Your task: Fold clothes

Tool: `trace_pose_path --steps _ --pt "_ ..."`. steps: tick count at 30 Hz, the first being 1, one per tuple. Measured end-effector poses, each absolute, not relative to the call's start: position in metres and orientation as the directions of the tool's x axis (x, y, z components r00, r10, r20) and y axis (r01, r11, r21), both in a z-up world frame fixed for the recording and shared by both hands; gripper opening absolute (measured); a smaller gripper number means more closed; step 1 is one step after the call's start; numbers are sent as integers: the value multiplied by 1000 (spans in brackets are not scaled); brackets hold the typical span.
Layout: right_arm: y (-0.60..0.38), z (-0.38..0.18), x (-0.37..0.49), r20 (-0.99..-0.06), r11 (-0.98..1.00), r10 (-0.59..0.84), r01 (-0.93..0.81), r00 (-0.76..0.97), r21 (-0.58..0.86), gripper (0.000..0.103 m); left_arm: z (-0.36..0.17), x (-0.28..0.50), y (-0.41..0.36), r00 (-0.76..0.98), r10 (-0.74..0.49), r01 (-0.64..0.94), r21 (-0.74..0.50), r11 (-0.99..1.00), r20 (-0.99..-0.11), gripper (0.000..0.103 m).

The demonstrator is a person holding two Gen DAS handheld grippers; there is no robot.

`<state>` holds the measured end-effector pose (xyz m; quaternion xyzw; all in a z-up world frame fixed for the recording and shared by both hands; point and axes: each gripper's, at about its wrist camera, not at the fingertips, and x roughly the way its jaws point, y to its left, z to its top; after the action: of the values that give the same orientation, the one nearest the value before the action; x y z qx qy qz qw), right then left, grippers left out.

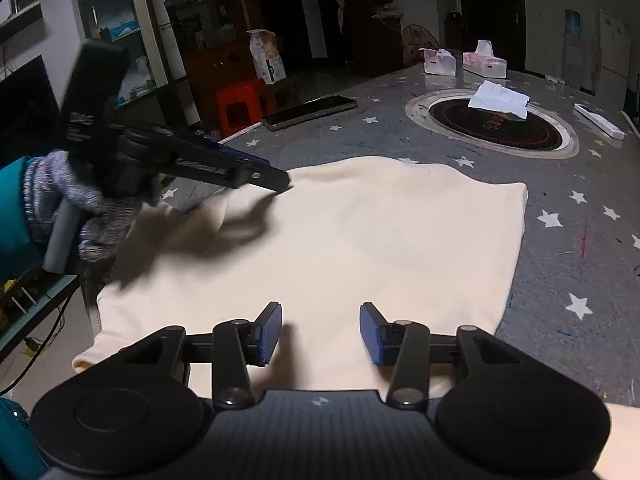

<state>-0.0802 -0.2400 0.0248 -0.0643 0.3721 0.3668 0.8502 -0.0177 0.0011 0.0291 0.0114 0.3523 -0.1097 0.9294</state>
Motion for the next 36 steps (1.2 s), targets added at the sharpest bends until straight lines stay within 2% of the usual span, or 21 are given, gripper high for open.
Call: trace_pose_path --steps 4,6,7,8,10,14,19,21,25,27,30,34,36 --pt "-240 21 -78 -678 729 581 -659 451 187 46 22 -6 2 712 -218 230 -71 971 -667 48" --pt "-241 21 -78 -673 730 586 -654 452 196 47 22 -5 2 699 -257 262 -95 960 -667 29" --pt "-242 21 -78 -671 731 587 -652 453 200 47 23 -6 2 689 -286 283 -116 952 -666 15" --pt "-242 21 -78 -668 733 588 -650 455 203 47 26 -8 1 691 -291 288 -117 950 -662 9" --pt "-244 22 -79 -664 737 588 -645 462 204 47 32 -14 -4 703 -305 305 -114 945 -642 6" --pt "-252 26 -81 -651 755 580 -624 490 203 47 49 -38 -18 741 -326 342 -87 935 -587 5" --pt "-272 37 -86 -621 796 552 -574 556 194 47 60 -89 -59 732 -418 494 -4 870 -539 5" --pt "-281 42 -86 -606 817 534 -544 589 192 47 55 -108 -74 711 -450 546 21 837 -540 5" --pt "-298 53 -84 -578 847 507 -495 639 194 47 35 -124 -95 617 -503 618 -23 786 -605 6" --pt "-300 55 -84 -570 851 502 -489 650 193 47 33 -128 -99 606 -504 624 -25 781 -615 7" --pt "-300 54 -84 -570 850 504 -491 649 193 47 44 -127 -92 624 -521 611 -52 790 -583 9" --pt "-299 46 -83 -580 848 507 -489 637 204 47 62 -113 -74 715 -444 508 -36 861 -540 21" --pt "-298 44 -84 -582 846 512 -488 632 214 47 61 -93 -66 736 -370 419 -48 907 -567 29"
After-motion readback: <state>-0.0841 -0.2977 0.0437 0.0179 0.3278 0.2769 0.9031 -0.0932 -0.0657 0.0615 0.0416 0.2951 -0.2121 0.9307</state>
